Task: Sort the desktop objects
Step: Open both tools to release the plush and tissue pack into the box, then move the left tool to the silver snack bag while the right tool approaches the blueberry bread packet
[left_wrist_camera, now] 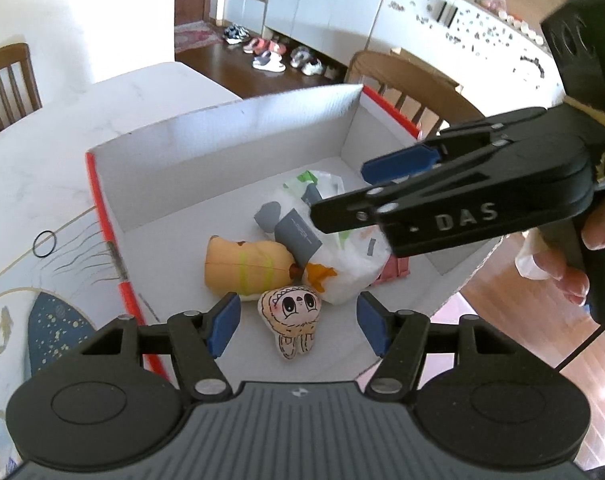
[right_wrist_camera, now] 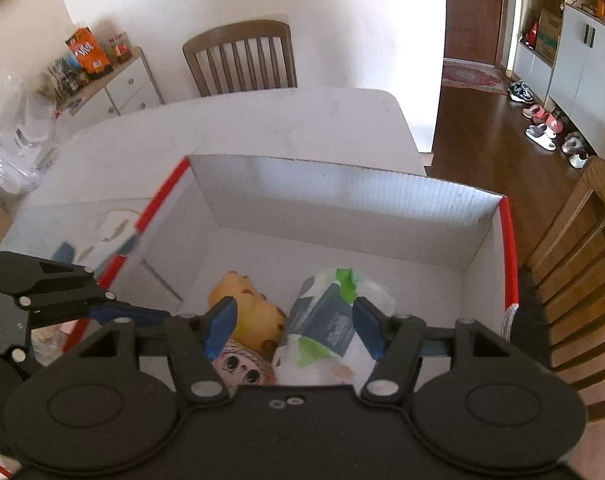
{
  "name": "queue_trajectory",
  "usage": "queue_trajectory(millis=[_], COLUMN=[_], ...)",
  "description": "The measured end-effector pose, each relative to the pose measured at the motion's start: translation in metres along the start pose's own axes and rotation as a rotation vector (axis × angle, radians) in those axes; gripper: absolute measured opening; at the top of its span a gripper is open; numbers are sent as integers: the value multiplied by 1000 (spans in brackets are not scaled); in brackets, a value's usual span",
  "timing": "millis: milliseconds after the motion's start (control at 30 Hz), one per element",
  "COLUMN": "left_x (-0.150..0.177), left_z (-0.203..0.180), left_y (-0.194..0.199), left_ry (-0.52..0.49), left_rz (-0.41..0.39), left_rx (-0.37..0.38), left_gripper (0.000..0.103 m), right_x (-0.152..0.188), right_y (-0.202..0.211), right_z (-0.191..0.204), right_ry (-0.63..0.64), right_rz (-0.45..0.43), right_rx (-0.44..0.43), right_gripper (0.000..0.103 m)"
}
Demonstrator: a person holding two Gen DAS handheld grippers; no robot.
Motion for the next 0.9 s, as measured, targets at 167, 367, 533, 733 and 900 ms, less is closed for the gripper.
queue_trajectory(millis=[167, 367, 533, 733, 900], left_x=[5, 15, 28, 50, 70], left_z=[5, 5, 3, 11, 26], left_y=[23, 50, 73, 95, 115], left_ry=[29, 35, 20, 29, 37], left_rz=[-51, -121, -166, -194, -224], left_rx=[0, -11, -8, 11, 2], left_gripper=[63, 63, 63, 70, 77], right_x=[1, 8, 16, 26, 32], right_y=[16, 34, 47, 57, 64], right_z=[8, 21, 36, 58, 85], right_ry=[-13, -22, -32, -42, -30], right_rz=[-36, -76, -114, -140, -165], right_rx=[-13, -20, -20, -35, -50], right_gripper=[66, 69, 72, 76, 80])
Point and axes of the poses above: each gripper's, at about its wrist camera, not at the fingertips, and y roughly against the way its jaws point, z to its left, x to its underside, the point moved 3 cm from there along -y, roughly the way its jaws point
